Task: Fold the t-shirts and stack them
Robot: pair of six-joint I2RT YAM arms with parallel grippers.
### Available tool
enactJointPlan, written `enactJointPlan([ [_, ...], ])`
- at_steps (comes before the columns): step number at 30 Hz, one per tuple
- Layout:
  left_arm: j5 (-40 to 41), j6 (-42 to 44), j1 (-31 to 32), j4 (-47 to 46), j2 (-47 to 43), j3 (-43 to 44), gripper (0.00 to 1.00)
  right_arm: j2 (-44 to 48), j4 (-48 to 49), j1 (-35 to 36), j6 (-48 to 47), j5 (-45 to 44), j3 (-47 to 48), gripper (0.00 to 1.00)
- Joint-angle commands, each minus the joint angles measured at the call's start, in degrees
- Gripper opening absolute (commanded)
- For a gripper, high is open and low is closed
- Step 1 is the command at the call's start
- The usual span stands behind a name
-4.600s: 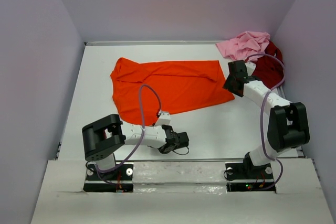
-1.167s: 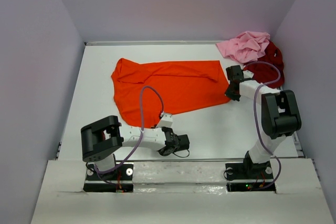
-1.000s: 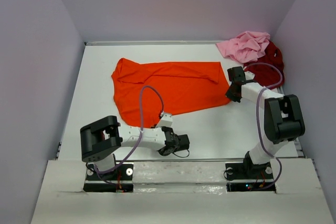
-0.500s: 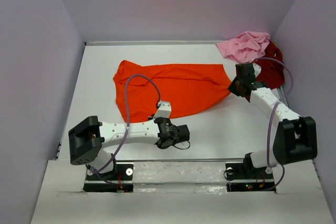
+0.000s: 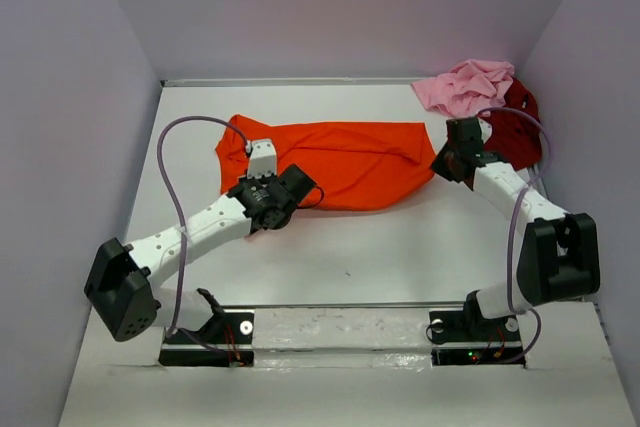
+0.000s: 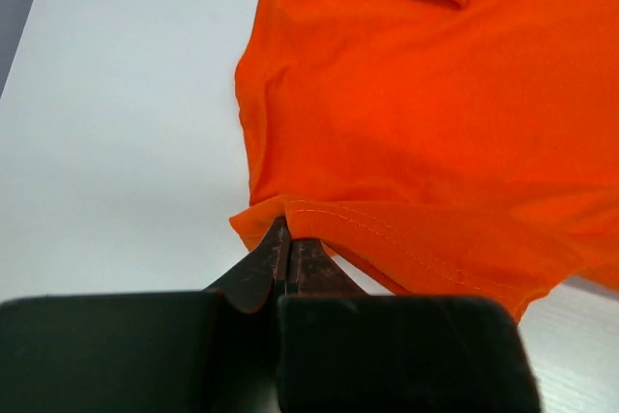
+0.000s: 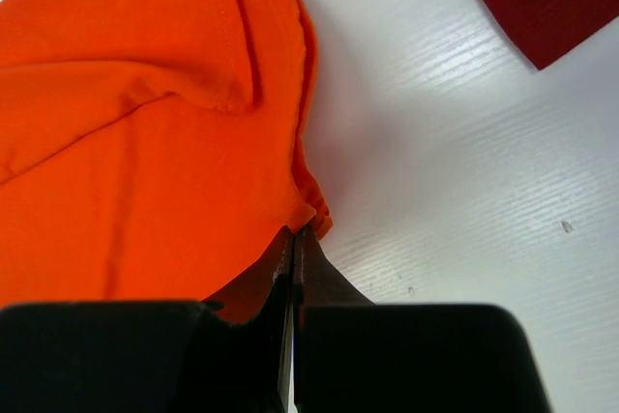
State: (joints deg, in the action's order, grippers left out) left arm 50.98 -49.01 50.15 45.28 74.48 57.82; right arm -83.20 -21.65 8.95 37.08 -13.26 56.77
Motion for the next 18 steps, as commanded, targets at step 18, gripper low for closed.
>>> enactJointPlan([
  [18,-3.4,23.0,-16.1,-24.4,12.9,10.3,0.0,-13.5,4.6,-0.4,-3.9,-5.0,14.3,0.0],
])
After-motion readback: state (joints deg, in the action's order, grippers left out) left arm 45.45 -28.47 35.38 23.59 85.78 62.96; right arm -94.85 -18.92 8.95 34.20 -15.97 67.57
